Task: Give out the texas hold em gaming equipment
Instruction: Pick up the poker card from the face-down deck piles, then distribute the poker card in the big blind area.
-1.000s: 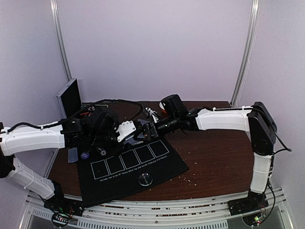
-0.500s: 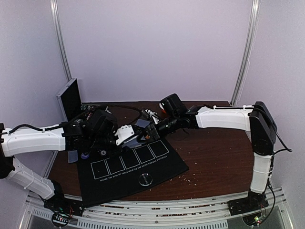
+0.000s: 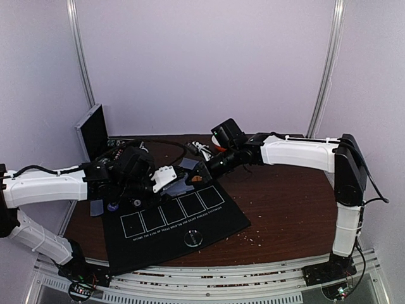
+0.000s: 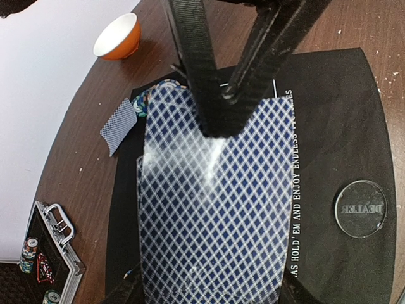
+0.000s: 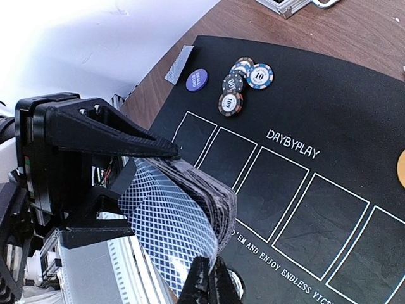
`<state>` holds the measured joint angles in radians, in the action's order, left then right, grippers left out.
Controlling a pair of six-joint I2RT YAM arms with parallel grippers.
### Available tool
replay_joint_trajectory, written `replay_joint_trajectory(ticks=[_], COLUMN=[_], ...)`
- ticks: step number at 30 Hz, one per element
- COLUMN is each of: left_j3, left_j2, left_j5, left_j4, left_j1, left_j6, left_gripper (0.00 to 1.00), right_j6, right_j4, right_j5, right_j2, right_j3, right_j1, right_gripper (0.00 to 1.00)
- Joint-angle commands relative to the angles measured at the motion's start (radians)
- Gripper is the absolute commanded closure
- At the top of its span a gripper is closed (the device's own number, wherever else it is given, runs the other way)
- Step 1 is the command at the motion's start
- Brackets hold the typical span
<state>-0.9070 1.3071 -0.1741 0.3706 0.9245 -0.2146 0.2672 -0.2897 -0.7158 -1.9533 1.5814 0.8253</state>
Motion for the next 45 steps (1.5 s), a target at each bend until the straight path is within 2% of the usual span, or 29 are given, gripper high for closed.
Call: replay_joint_trajectory(ticks=[1, 10, 15, 22, 25, 29, 34, 39, 45], left_j3=[0.011, 0.020, 0.022, 0.026, 0.029, 0.032, 0.033, 0.028, 0.026], left_j2=[-0.022, -0.035, -0.036, -0.038, -0.041, -0.042, -0.046, -0.045, -0.048], left_j5=[0.018, 0.019, 0.022, 0.020, 0.016, 0.018, -0.008, -0.054, -0.065], left_j4=[-0.055, -0.066, -0.068, -0.071, -0.077, -0.085, -0.091, -0.094, -0.095], left_j1=[-0.013, -0.028, -0.034, -0.045, -0.053, -0.064, -0.092, -0.131, -0.155], left_j6=[-0.001, 0.004, 0.005, 0.007, 0.012, 0.019, 0.035, 0.052, 0.055], left_gripper=[0.45, 0.45, 0.45, 0.45, 0.45, 0.45, 0.45, 0.45, 0.45], right_j6=[-0.033, -0.089, -0.077, 0.150, 0.288, 0.491, 0.685, 0.768, 0.811], right_j4=[-0.080, -0.183, -0.162, 0.149, 0.348, 0.556, 0.742, 0.730, 0.679], right_j5=[0.042, 0.085, 0.040, -0.045, 0.023, 0.166, 0.323, 0.418, 0.527], right_j2=[-0.001, 0.034, 0.068, 0.135, 0.135, 0.062, -0.132, -0.377, -0.519], right_j3=[0.048, 0.096, 0.090, -0.017, -0.073, -0.093, -0.019, 0.179, 0.316], right_j1=[0.002, -0.002, -0.027, -0.100, -0.129, -0.143, -0.138, -0.124, -0.118], right_gripper=[1.00, 1.00, 1.00, 1.00, 1.00, 1.00, 1.00, 1.00, 1.00])
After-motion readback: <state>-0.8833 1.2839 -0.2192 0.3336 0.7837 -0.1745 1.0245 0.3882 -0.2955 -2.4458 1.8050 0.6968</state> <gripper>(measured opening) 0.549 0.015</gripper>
